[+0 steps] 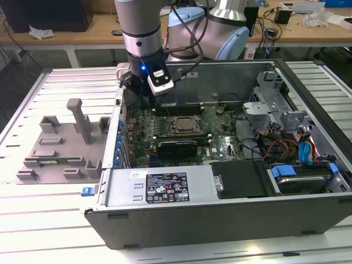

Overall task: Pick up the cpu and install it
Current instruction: 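Install the first cpu locking lever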

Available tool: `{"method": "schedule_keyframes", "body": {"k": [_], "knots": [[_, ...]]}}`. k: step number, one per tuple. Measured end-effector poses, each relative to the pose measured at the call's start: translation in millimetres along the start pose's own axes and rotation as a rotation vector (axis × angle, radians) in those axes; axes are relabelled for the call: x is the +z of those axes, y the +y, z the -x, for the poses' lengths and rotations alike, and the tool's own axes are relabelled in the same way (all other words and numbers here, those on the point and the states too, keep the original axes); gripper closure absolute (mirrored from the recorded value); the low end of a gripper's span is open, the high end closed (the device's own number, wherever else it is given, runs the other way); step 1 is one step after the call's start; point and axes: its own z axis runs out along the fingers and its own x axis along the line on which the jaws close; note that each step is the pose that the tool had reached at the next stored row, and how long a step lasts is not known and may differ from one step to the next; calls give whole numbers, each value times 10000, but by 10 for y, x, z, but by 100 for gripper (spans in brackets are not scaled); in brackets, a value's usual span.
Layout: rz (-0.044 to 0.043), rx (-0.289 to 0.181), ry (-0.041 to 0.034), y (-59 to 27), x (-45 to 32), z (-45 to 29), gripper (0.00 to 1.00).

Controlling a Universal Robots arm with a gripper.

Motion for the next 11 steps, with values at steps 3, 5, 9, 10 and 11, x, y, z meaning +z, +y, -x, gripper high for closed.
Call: {"method": "schedule_keyframes", "body": {"k": [3,5,9,10,11], "knots": [[214,9,25,3,3,29,89],[315,12,36,6,5,56,89],[651,26,78,8,7,71,89],[688,28,81,9,7,76,89],[688,28,81,9,7,75,89]]}}
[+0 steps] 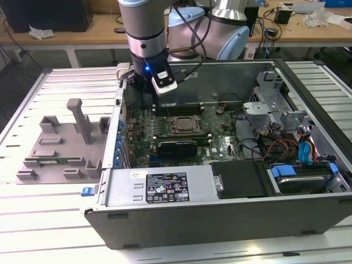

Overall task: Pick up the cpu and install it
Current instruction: 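Install the first cpu locking lever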

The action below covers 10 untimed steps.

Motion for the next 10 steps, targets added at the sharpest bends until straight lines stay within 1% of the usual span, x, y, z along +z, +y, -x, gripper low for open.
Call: {"method": "schedule_keyframes", "body": {"k": [3,7,10], "knots": [[0,-2,3,1,0,10,89],[0,-1,1,9,4,80,89],[0,0,1,10,4,88,89]]}}
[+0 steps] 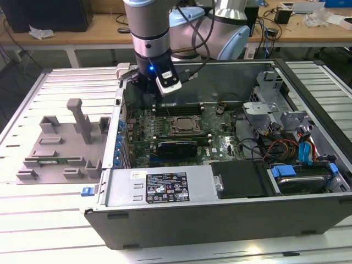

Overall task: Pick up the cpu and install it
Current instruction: 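Install the first cpu locking lever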

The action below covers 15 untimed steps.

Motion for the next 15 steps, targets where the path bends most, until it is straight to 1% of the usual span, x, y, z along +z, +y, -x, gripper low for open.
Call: {"method": "schedule_keyframes", "body": {"k": [2,7,11,15], "knots": [[0,-2,0,2,1,15,89],[-1,0,2,14,5,117,89],[0,0,4,25,10,210,89],[-1,1,6,40,15,336,89]]}}
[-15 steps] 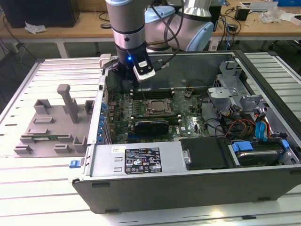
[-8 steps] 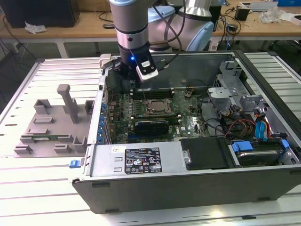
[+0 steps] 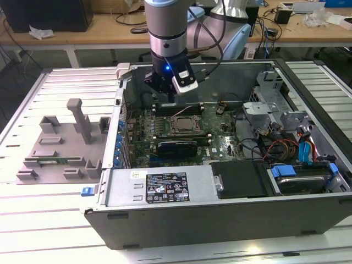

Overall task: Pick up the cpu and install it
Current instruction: 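Install the first cpu locking lever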

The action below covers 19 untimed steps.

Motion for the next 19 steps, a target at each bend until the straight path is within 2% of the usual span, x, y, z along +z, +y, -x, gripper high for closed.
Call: {"method": "schedule_keyframes", "body": {"k": [5,9,19], "knots": [[-6,-1,-3,1,1,7,89],[-124,70,-34,-1,14,12,89],[-127,231,-73,-18,133,111,89]]}}
